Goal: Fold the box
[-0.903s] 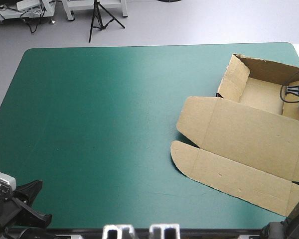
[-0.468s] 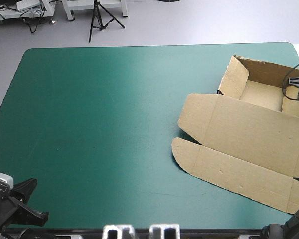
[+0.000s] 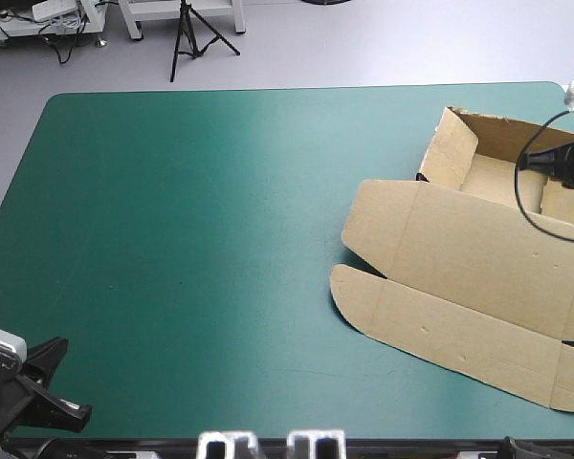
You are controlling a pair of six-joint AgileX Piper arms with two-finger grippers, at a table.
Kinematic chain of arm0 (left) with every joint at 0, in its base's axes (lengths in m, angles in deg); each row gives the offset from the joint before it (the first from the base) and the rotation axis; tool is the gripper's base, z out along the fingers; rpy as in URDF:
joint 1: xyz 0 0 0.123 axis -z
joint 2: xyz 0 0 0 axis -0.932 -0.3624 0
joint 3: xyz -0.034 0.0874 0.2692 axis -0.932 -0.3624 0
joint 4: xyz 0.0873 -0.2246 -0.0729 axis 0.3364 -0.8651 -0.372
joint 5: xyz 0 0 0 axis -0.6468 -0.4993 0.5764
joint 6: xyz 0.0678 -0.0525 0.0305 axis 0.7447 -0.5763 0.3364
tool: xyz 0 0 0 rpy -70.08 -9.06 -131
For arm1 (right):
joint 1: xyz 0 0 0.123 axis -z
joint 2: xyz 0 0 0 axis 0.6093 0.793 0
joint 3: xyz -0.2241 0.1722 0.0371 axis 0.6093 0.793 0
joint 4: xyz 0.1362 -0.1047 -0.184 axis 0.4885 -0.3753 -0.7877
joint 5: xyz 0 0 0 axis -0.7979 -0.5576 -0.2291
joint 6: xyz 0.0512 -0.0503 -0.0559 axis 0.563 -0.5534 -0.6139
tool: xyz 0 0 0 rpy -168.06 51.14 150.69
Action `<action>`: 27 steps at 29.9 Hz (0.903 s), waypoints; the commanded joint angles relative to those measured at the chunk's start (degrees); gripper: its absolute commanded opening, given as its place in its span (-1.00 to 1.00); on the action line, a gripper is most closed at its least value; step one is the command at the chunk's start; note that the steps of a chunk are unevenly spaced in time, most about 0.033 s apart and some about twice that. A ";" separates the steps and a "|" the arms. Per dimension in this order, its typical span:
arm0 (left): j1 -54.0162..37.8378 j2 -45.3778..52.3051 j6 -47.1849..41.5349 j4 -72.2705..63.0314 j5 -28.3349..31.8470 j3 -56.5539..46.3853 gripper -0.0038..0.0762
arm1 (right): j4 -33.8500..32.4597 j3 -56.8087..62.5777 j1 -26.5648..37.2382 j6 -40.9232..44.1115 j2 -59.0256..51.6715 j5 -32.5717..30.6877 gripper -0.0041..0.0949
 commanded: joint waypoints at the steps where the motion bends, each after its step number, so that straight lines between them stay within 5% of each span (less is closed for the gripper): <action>1: 0.05 -0.97 0.08 0.08 5.77 1.20 -0.92 | 1.94 6.85 -2.64 -0.69 -7.73 -0.15 -0.94; 18: 0.05 7.03 3.26 -8.32 13.90 -13.89 -0.92 | 5.21 43.73 -5.85 -2.78 -43.90 8.41 -0.94; 27: 0.05 11.70 4.13 -8.51 11.84 -18.48 -0.92 | 5.24 55.14 -5.85 -2.78 -57.02 12.39 -0.94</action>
